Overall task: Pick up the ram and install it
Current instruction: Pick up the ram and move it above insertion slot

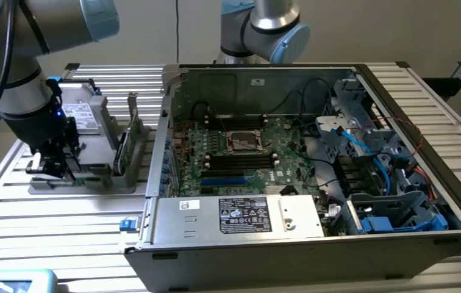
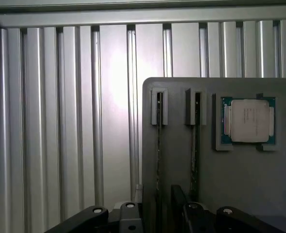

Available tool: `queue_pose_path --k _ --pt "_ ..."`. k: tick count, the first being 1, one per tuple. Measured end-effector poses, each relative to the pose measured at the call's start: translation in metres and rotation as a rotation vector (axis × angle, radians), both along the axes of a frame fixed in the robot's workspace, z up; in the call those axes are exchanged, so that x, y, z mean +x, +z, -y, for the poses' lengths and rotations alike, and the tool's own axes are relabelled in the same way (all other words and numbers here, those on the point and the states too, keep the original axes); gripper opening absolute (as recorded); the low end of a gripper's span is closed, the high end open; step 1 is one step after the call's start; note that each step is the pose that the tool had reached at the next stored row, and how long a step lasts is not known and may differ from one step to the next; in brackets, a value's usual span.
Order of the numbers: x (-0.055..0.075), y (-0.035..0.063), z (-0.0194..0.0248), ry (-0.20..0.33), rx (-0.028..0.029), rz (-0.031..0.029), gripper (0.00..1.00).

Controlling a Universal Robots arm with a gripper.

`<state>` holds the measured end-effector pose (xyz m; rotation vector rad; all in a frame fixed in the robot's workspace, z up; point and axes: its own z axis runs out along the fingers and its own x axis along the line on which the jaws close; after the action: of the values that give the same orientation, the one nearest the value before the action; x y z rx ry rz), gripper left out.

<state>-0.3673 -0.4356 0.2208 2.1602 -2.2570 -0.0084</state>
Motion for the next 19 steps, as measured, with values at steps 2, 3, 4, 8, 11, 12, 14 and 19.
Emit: queue_pose_path --k 2,3,4,8,11,12,14,19 --pt "0.000 -0.0029 -0.0001 0.000 0.0008 -0.0007 0.36" --pt "0.000 -0.0039 -0.0007 0.000 0.0007 -0.0008 0.36" --pt "0.000 -0.0049 -0.0015 0.000 0.0008 -0.0009 0.36" --pt "0.000 -0.0088 -0.0019 0.000 0.0009 -0.0008 0.36" --pt "0.000 -0.0113 -0.0019 0.000 0.0008 -0.0009 0.36" --pt "0.000 -0.0122 -0.0019 0.000 0.0008 -0.0008 0.36" --pt "0.000 -0.0137 -0.0019 0.000 0.0009 -0.0010 0.36" --pt "0.000 -0.0176 -0.0020 0.000 0.0008 -0.0019 0.36"
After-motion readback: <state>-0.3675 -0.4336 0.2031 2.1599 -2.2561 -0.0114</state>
